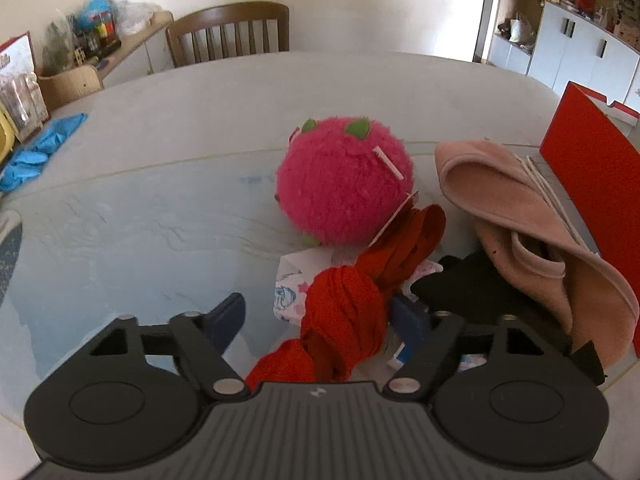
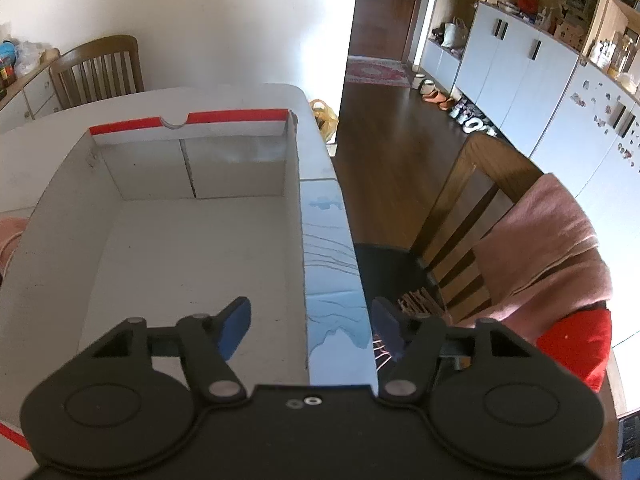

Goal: Organize objects
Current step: 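Reach the left gripper down to the red knotted cloth, then close the left gripper on the red knotted cloth, then carry the red cloth with the left gripper into the white box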

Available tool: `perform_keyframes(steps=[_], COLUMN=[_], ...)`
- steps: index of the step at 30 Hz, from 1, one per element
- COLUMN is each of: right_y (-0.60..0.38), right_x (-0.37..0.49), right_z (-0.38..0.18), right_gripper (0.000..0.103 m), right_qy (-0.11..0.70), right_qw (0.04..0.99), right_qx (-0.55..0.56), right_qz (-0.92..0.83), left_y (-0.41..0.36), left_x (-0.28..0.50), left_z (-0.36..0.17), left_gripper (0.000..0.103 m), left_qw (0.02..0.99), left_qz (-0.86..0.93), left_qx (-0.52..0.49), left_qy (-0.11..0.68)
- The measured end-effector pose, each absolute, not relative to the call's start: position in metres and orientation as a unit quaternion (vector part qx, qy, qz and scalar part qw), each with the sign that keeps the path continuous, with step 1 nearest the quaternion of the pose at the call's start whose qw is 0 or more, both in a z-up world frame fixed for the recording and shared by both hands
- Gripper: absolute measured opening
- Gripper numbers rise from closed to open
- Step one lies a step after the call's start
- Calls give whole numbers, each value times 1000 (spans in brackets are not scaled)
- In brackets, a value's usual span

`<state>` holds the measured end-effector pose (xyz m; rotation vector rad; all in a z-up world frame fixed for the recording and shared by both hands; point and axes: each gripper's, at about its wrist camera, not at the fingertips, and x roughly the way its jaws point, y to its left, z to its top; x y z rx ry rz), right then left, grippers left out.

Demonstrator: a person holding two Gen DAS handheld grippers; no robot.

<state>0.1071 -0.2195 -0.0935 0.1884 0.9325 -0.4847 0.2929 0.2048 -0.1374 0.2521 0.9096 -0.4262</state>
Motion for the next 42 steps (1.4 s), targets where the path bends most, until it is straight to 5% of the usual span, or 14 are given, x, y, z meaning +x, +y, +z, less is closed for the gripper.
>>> perform_keyframes(steps=[4,14,21,42], right_y=[-222,-229,-229,-238], right_x=[110,113,111,108], right_z=[-96,-100,-99,-96], right_gripper=[52,28,7,2], right_qy=[449,454,456,455], right_qw=[860,860,864,870], right_qx=[91,98,101,112], right_qz=[-224,-211,-189,-156], left_y=[202,196,193,200], left_x=[294,295,287,247], left_z=[-142,-147,-142,-98], left_gripper=[75,46,35,28], left_qw=[859,856,864,883], left_qz=[-219,-211,-195,-129], left_qx=[120,121,116,81], left_qy=[448,456,451,445])
